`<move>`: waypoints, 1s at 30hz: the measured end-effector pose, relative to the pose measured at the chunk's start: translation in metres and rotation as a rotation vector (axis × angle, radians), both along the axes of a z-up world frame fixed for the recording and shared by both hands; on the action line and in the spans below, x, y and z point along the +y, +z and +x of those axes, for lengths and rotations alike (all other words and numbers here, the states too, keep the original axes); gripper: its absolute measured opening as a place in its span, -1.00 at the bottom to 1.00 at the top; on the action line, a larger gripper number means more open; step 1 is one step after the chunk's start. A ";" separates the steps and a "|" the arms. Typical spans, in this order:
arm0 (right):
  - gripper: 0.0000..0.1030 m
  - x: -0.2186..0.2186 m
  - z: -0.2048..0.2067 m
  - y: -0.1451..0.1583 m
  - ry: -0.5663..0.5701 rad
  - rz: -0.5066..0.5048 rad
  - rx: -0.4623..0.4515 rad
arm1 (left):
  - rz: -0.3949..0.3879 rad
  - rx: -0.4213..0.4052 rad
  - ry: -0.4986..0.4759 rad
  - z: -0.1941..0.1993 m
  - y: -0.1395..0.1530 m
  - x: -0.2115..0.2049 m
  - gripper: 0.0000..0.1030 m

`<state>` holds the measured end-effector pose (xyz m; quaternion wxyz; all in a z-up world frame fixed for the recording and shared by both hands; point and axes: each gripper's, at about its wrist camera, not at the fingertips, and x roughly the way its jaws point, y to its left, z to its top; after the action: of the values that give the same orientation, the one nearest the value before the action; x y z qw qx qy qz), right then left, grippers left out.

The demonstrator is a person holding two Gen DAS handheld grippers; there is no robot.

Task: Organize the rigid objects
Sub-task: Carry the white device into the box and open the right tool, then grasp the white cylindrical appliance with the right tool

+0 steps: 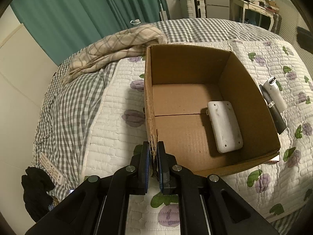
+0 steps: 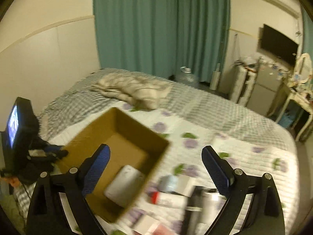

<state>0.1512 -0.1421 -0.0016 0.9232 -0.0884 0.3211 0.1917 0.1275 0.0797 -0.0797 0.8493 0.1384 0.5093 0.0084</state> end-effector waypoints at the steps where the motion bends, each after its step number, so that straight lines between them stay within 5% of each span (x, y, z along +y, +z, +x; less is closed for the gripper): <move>1: 0.85 -0.009 -0.001 0.000 -0.019 -0.025 -0.003 | 0.003 -0.001 -0.001 0.000 0.000 0.000 -0.86; 7: 0.85 -0.055 0.006 -0.029 -0.117 -0.138 0.043 | 0.000 -0.001 0.007 0.000 0.000 0.000 -0.86; 18: 0.84 -0.094 0.032 -0.146 -0.186 -0.232 0.264 | 0.001 0.002 0.016 0.001 0.000 0.000 -0.86; 22: 0.84 -0.099 0.040 -0.167 -0.188 -0.239 0.318 | 0.003 0.003 0.018 0.001 -0.001 0.000 -0.86; 26: 0.51 -0.103 0.048 -0.176 -0.209 -0.255 0.352 | 0.007 0.002 0.018 0.001 -0.001 -0.001 -0.86; 30: 0.43 -0.102 0.053 -0.182 -0.200 -0.253 0.375 | 0.007 0.002 0.018 0.000 -0.001 -0.001 -0.85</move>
<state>0.2040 -0.2436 -0.1837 0.8433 -0.1339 0.5156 0.0708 0.1280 0.0786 -0.0811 0.8482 0.1366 0.5114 0.0175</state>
